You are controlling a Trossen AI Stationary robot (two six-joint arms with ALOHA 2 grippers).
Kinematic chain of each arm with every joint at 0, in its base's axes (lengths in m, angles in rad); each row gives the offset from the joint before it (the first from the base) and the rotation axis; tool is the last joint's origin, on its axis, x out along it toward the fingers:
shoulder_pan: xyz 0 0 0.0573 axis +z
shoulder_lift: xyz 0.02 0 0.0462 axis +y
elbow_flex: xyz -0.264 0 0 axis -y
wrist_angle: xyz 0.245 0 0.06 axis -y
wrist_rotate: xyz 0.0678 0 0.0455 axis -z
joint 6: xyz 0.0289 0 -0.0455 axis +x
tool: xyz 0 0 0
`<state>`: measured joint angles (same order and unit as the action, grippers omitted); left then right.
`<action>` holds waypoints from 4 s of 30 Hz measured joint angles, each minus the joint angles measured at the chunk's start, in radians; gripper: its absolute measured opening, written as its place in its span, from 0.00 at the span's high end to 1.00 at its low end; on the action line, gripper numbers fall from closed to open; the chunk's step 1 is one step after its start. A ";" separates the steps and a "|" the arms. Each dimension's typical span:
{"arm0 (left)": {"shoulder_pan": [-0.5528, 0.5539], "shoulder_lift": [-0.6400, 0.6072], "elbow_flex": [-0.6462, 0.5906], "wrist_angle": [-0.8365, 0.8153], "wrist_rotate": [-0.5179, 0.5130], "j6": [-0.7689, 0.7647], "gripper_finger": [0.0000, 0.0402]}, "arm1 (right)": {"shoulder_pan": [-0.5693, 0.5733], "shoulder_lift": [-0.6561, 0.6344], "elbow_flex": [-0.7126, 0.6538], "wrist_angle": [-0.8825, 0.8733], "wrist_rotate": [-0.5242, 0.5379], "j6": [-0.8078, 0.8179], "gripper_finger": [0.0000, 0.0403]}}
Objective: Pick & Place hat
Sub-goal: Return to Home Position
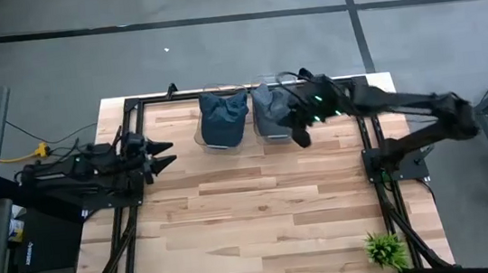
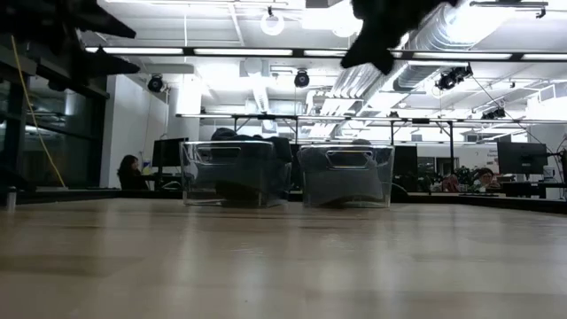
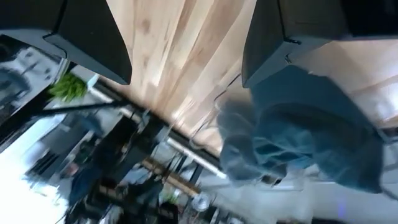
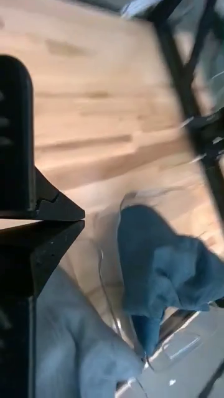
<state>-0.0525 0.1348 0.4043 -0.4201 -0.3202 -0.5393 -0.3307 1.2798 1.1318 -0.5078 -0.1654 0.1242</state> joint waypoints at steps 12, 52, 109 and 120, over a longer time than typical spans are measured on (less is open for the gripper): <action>0.000 -0.033 -0.268 0.359 0.048 -0.017 0.29 | 0.137 -0.522 -0.475 0.283 0.116 0.225 1.00; 0.000 0.079 -0.392 0.471 0.127 0.285 0.29 | 0.196 -0.892 -1.095 0.815 0.052 0.307 1.00; 0.000 0.079 -0.392 0.473 0.058 0.377 0.29 | 0.219 -0.907 -1.118 0.691 0.050 0.083 1.00; 0.000 0.079 -0.392 0.473 0.058 0.377 0.29 | 0.219 -0.907 -1.118 0.691 0.050 0.084 1.00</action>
<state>-0.0524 0.2138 0.0124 0.0529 -0.2623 -0.1619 -0.1120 0.3725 0.0143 0.1833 -0.1154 0.2077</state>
